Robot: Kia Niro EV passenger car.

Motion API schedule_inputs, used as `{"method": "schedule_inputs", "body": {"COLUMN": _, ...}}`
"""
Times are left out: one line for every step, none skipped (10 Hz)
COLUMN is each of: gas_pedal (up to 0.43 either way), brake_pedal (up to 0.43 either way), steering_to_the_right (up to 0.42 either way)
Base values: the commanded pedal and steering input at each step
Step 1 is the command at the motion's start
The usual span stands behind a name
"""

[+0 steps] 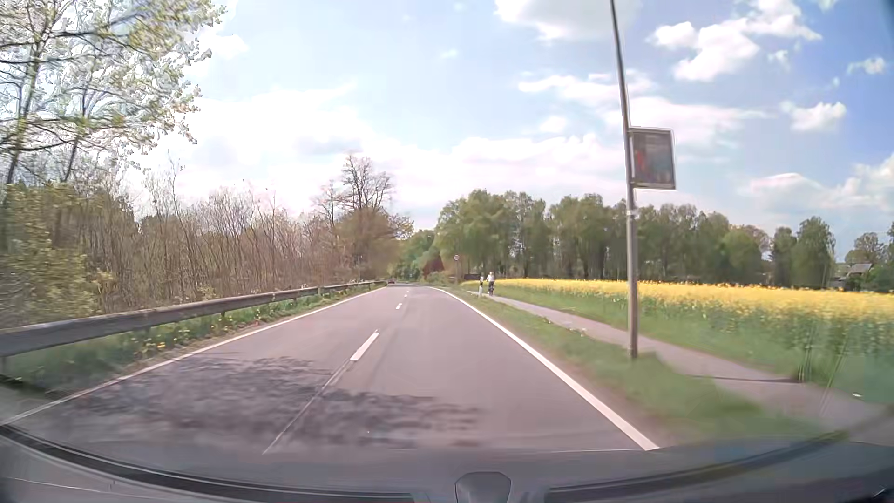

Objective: Follow the waypoints while adhering to traffic rules and regulations

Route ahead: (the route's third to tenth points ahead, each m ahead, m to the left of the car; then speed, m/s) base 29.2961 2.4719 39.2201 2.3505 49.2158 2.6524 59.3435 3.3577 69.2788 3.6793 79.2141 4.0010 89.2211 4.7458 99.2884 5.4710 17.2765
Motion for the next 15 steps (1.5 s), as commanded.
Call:
{"method": "schedule_inputs", "body": {"gas_pedal": 0.087, "brake_pedal": 0.0, "steering_to_the_right": -0.01}}
{"method": "schedule_inputs", "body": {"gas_pedal": 0.087, "brake_pedal": 0.0, "steering_to_the_right": -0.01}}
{"method": "schedule_inputs", "body": {"gas_pedal": 0.087, "brake_pedal": 0.0, "steering_to_the_right": -0.01}}
{"method": "schedule_inputs", "body": {"gas_pedal": 0.087, "brake_pedal": 0.0, "steering_to_the_right": -0.011}}
{"method": "schedule_inputs", "body": {"gas_pedal": 0.087, "brake_pedal": 0.0, "steering_to_the_right": -0.011}}
{"method": "schedule_inputs", "body": {"gas_pedal": 0.087, "brake_pedal": 0.0, "steering_to_the_right": -0.011}}
{"method": "schedule_inputs", "body": {"gas_pedal": 0.087, "brake_pedal": 0.0, "steering_to_the_right": -0.01}}
{"method": "schedule_inputs", "body": {"gas_pedal": 0.087, "brake_pedal": 0.0, "steering_to_the_right": -0.01}}
{"method": "schedule_inputs", "body": {"gas_pedal": 0.087, "brake_pedal": 0.0, "steering_to_the_right": -0.009}}
{"method": "schedule_inputs", "body": {"gas_pedal": 0.087, "brake_pedal": 0.0, "steering_to_the_right": -0.009}}
{"method": "schedule_inputs", "body": {"gas_pedal": 0.087, "brake_pedal": 0.0, "steering_to_the_right": -0.009}}
{"method": "schedule_inputs", "body": {"gas_pedal": 0.087, "brake_pedal": 0.0, "steering_to_the_right": -0.009}}
{"method": "schedule_inputs", "body": {"gas_pedal": 0.087, "brake_pedal": 0.0, "steering_to_the_right": -0.009}}
{"method": "schedule_inputs", "body": {"gas_pedal": 0.087, "brake_pedal": 0.0, "steering_to_the_right": -0.009}}
{"method": "schedule_inputs", "body": {"gas_pedal": 0.087, "brake_pedal": 0.0, "steering_to_the_right": -0.009}}
